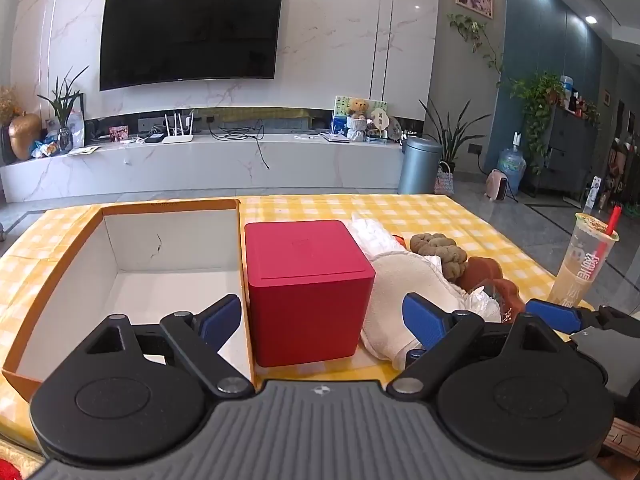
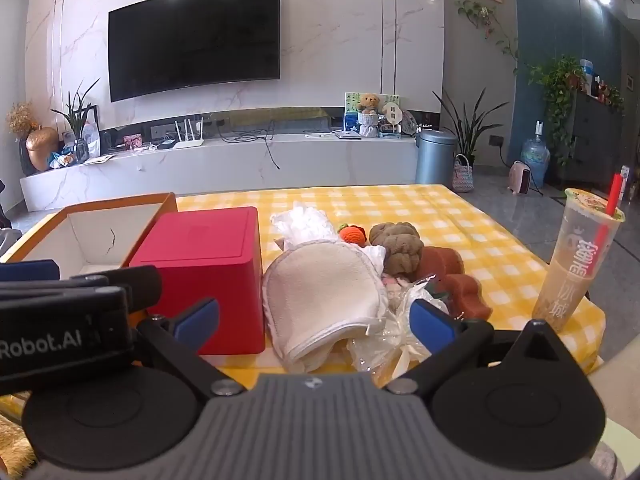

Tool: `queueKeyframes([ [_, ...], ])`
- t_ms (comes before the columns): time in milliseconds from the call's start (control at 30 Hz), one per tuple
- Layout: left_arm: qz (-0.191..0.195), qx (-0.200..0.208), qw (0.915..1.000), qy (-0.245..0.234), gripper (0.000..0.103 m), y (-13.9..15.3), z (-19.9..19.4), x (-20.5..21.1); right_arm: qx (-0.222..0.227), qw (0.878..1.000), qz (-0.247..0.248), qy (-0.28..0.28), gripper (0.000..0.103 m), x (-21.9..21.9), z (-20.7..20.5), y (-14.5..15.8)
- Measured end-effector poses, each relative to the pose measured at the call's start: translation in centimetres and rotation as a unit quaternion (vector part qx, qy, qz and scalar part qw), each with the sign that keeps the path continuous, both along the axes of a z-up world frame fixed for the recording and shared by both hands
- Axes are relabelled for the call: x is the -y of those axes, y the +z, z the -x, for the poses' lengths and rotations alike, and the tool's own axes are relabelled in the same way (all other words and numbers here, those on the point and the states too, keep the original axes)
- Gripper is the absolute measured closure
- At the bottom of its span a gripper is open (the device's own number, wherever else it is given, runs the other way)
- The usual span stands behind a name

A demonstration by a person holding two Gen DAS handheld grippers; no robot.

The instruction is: Organize soft objects

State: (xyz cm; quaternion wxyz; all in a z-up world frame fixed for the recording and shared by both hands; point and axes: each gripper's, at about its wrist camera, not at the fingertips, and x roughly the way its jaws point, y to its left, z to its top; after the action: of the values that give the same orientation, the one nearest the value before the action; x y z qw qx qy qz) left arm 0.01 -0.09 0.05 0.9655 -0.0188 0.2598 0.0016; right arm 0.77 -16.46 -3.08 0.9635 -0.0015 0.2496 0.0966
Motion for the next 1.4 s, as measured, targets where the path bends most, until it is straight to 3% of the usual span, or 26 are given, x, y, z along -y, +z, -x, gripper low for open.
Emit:
queueKeyframes([
  [67,0.001,0.000,1.0000,-0.006,0.000,0.1,-0.1,0.3,-0.003,1.000,-0.007,0.002,0.004,0.2,0.0,-0.1],
  [167,0.035,0.012,0.9993,-0.003,0.000,0.5,0.4,-0.7,-0.010,1.000,-0.021,-0.002,0.004,1.2,-0.2,0.2],
  [267,0.020,0.013,0.9997,-0.002,0.000,0.5,0.4,-0.2,-0.008,1.000,-0.005,-0.005,0.004,0.3,-0.2,0.0],
  [1400,0.019,-0.001,0.9997,0.016,0.000,-0.3,0.0,0.0,-0.020,1.000,-0.006,0.001,0.004,0.6,-0.5,-0.9],
])
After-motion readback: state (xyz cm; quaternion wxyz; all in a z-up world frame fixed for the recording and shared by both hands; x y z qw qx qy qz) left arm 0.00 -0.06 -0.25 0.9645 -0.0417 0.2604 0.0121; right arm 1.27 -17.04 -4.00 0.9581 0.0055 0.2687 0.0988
